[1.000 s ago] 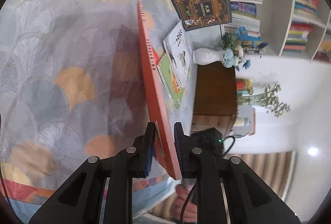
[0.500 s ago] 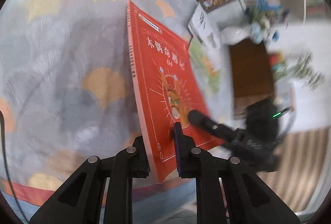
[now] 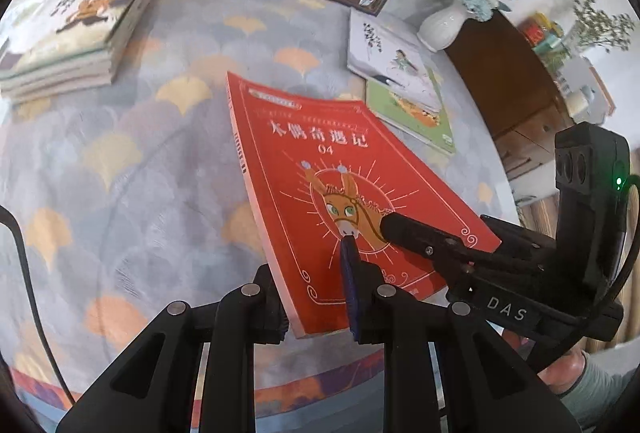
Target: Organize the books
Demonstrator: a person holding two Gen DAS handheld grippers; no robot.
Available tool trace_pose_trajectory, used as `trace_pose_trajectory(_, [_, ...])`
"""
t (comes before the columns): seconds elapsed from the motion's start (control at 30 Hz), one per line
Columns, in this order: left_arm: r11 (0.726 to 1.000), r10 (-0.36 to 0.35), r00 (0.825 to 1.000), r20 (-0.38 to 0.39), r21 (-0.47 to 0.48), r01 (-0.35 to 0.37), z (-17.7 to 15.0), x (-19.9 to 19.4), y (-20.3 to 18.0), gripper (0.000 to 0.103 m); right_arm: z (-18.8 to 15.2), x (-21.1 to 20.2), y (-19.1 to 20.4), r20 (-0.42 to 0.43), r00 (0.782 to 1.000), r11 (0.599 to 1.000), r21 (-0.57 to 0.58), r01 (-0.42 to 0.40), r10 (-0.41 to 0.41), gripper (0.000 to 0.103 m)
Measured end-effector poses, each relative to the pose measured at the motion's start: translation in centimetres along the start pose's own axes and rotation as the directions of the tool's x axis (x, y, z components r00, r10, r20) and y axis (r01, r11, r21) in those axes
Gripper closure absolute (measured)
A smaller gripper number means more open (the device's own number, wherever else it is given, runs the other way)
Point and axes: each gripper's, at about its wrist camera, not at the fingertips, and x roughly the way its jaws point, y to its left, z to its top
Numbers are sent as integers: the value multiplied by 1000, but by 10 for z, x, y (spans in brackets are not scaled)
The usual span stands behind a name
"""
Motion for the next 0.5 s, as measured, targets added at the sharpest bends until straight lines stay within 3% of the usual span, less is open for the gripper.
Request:
trace_pose_trajectory(0.2, [998,-46,999,27,36,45,13,-27,19,84,9,-8,38,45,999,999,-32,28,-26,66])
trace_pose_trajectory(0.33, [996,-69,996,52,63,66,28,-46,34,84,25,-9,57,74,997,1000,9,20,-20,66])
trace_pose_trajectory(0.5, [991,-103,988,116,101,92,56,-81,57,84,52,-19,92,164,986,1000,7,18,-19,66])
